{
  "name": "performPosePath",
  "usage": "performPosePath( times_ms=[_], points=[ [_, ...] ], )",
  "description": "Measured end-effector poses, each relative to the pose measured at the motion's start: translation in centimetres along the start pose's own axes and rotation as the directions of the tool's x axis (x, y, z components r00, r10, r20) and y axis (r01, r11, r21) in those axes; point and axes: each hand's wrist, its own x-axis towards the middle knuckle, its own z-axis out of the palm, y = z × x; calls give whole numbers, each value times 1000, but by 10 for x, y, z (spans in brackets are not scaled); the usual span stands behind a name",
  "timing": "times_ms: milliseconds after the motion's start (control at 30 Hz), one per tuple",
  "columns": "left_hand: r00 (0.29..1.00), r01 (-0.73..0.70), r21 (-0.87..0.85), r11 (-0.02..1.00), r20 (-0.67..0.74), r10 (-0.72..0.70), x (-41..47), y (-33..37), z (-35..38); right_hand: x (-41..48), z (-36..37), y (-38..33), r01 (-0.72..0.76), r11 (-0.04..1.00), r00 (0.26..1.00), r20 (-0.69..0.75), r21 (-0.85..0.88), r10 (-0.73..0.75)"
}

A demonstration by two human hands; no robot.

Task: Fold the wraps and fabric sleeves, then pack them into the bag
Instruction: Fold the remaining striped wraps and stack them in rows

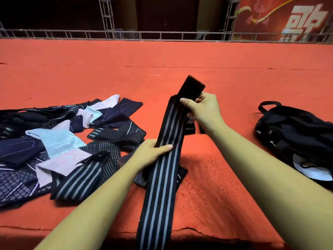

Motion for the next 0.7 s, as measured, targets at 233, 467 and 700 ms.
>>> performPosePath(
  times_ms=[233, 467, 700],
  points=[
    [948, 131, -437, 890, -209, -241, 37, 2, 16, 7, 21, 31, 64, 994, 997, -36, -85, -68],
    [881, 217, -642, 735, -195, -431, 64, -21, 23, -22, 34, 100, 164, 982, 975, 168, -95, -146],
    [895, 234, -836, 497, -15, -445, 82, -32, 23, -28, 40, 150, 203, 975, 962, 207, -95, -180]
  ],
)
